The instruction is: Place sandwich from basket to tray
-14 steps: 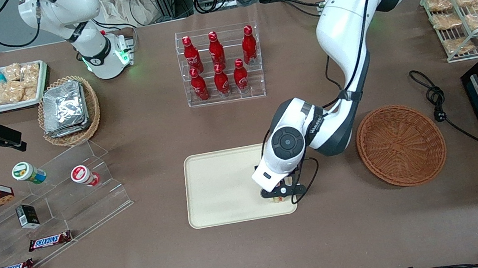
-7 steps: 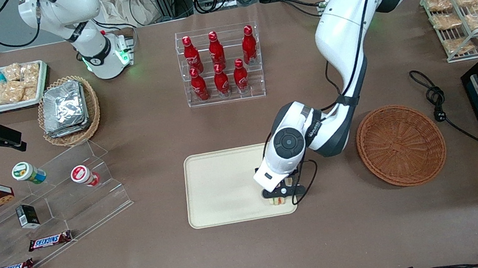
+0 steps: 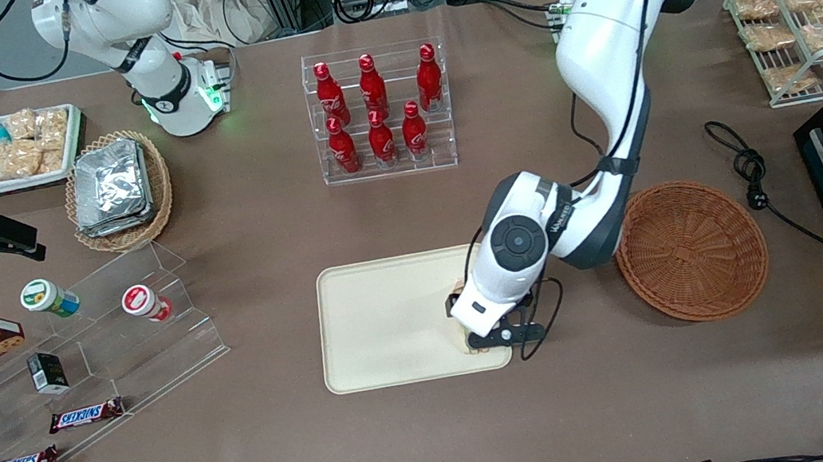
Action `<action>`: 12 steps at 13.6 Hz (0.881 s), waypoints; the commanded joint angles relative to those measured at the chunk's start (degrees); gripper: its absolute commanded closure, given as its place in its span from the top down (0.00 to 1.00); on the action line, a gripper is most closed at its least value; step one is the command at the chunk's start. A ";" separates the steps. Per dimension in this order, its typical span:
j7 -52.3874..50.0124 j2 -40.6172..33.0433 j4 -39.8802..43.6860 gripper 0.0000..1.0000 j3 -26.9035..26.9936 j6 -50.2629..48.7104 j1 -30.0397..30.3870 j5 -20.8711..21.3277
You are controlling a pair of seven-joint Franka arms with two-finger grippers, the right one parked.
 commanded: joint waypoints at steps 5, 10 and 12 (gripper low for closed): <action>-0.26 -26.15 -26.43 1.00 -0.23 -1.40 6.32 0.59; 0.53 -37.16 -29.74 1.00 -0.14 -14.92 9.58 0.59; 0.62 -36.48 -26.05 1.00 -0.23 -16.78 12.47 0.50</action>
